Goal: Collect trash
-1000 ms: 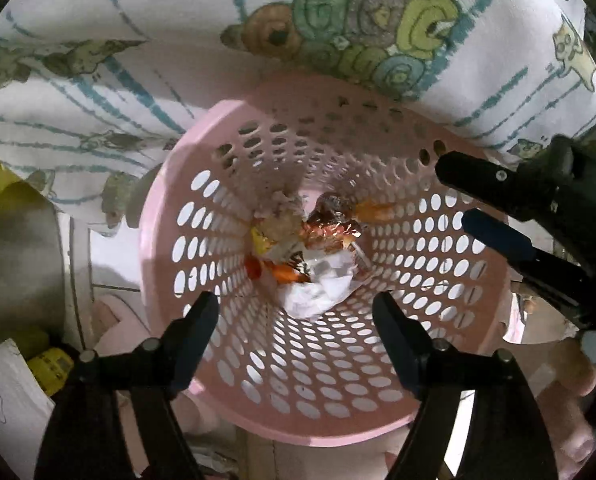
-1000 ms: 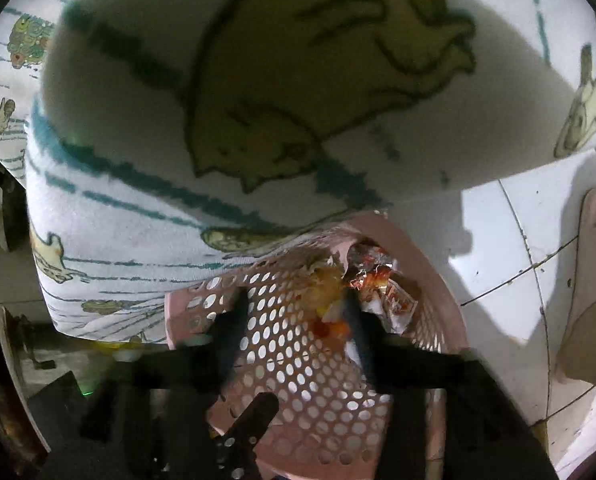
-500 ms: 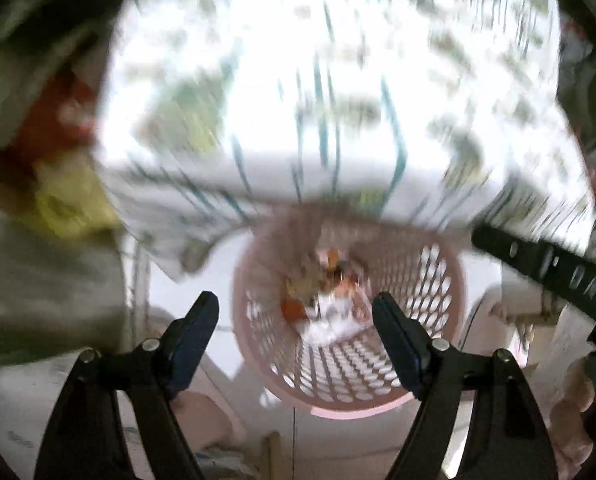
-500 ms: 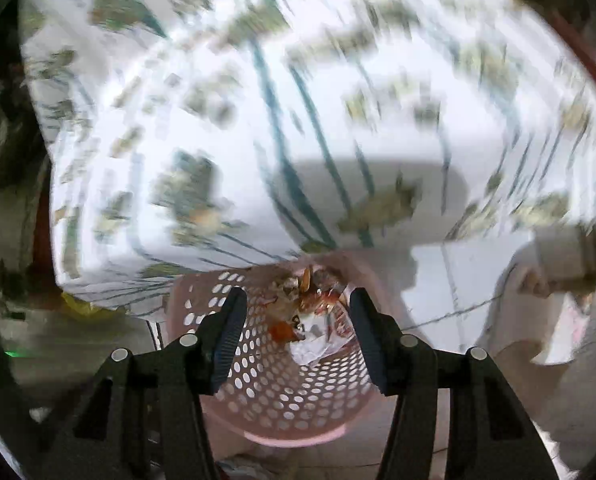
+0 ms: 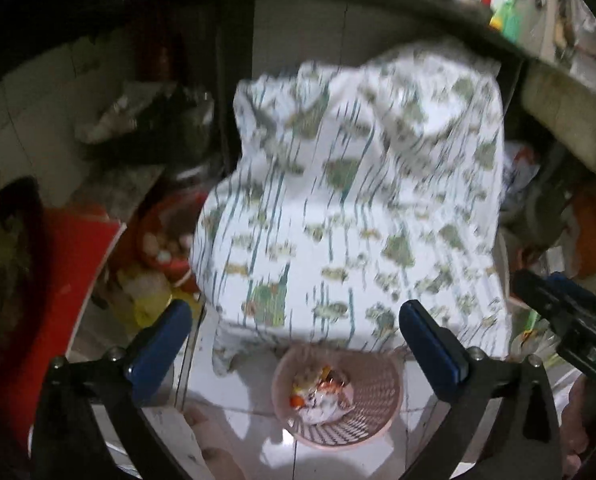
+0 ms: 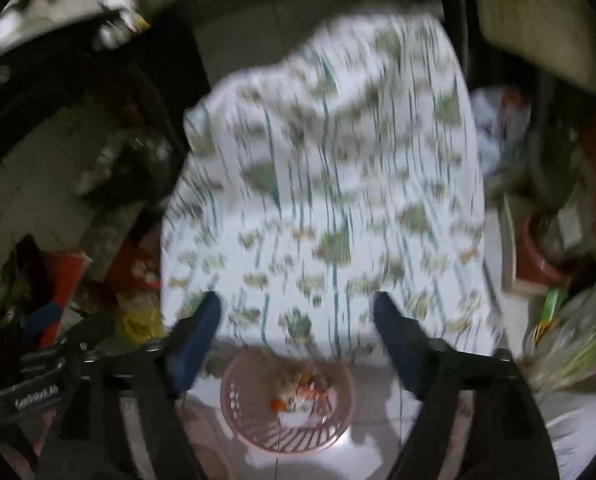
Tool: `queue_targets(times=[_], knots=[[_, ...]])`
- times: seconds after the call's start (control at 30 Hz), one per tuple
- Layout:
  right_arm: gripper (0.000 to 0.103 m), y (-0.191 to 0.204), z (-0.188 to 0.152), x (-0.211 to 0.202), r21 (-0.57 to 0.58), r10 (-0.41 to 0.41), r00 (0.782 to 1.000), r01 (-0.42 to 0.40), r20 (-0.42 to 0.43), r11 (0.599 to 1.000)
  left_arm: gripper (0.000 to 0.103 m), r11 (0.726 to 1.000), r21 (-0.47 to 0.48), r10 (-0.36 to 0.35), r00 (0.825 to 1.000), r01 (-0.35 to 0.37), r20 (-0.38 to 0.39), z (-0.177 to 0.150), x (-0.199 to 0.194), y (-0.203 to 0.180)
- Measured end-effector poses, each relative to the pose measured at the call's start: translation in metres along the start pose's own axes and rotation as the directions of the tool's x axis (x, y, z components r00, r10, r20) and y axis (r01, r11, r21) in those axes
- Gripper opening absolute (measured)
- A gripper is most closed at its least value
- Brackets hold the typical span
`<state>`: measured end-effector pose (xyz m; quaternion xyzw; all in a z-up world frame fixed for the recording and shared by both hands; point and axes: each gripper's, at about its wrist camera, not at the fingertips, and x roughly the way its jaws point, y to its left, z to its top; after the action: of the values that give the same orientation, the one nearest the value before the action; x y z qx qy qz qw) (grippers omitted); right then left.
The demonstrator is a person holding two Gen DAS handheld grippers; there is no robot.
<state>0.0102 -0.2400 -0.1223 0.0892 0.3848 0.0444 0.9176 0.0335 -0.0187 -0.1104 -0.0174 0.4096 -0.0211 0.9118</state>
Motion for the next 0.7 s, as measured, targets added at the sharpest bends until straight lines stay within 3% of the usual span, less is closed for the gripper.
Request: queue_targets(times=[0.07,0.1,0.13,0.37,0.53,0.7], knots=[[0.093,-0.001,0.0,-0.016,-0.036,-0.03,0.998,0.032,0.047,0.999,0.103,1.0,-0.001,-0.003,0.999,0.003,0.034,0.001,-0.009,0.004],[0.101,-0.002,0.001,-0.021,-0.047,-0.044,0.997,0.047,0.067,0.998,0.103,1.0,-0.001,-0.013,0.999,0.013,0.053,0.001,-0.014,0.005],[0.103,-0.003,0.001,-0.026,-0.049,-0.05,0.995,0.055,0.089,0.997,0.103,1.0,-0.001,-0.025,0.997,0.025,0.07,0.0,-0.019,0.005],[0.103,-0.015,-0.002,-0.051,0.004,-0.098,0.983,0.098,0.153,0.995,0.103,1.0,0.022,-0.008,0.992,0.005,0.128,0.0,-0.047,-0.004],[0.103,-0.007,0.0,-0.065,-0.051,-0.114,0.985,0.121,0.128,0.991,0.103,0.998,0.054,0.02,0.991,-0.027,0.135,0.003,-0.064,-0.013],[0.103,0.007,0.0,-0.091,-0.08,-0.115,0.976,0.131,0.186,0.988,0.103,0.998,0.059,0.01,0.986,-0.02,0.169,0.006,-0.082,-0.014]])
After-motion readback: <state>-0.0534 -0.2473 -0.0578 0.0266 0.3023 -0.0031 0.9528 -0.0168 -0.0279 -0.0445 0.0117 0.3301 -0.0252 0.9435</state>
